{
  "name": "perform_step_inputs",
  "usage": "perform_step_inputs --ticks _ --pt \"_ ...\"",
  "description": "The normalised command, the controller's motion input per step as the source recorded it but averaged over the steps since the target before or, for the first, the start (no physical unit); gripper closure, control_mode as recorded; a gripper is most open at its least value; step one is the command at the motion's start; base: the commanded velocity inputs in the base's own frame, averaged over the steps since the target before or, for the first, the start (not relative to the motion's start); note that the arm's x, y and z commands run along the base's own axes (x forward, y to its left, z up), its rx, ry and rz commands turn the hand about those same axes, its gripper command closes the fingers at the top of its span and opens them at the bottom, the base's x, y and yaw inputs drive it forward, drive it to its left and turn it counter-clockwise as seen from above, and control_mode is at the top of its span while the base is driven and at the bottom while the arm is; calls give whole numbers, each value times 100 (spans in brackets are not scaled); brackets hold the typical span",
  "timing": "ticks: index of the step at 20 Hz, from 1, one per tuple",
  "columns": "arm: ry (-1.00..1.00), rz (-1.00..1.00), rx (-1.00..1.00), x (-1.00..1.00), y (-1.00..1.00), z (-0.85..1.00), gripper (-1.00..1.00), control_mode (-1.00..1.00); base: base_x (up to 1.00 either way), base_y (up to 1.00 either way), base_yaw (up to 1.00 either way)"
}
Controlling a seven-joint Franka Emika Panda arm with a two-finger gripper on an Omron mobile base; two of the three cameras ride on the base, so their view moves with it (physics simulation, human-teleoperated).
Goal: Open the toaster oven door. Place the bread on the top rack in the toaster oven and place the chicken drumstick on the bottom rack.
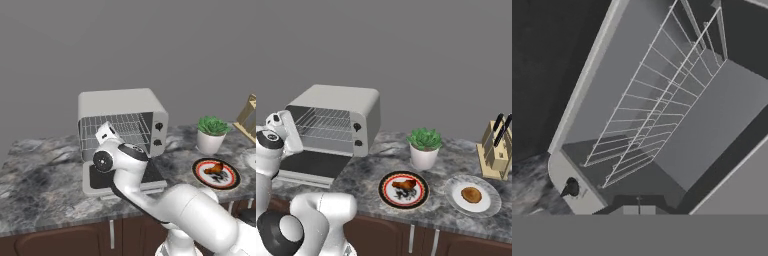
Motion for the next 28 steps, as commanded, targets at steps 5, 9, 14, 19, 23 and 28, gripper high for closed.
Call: perform_step_inputs --ticks 5,9,14,19,23,28 --pt "-2 -9 12 11 0 0 -100 -100 0 0 0" --pt "-8 -1 15 18 -6 0 -100 -100 0 0 0" --pt "-5 0 11 47 -8 -29 -100 -100 0 0 0" --pt "-5 0 9 22 -6 -54 -100 -100 0 0 0" --pt "-7 0 11 42 -6 -7 -100 -100 0 0 0" --pt "-3 0 9 41 0 -5 -100 -100 0 0 0"
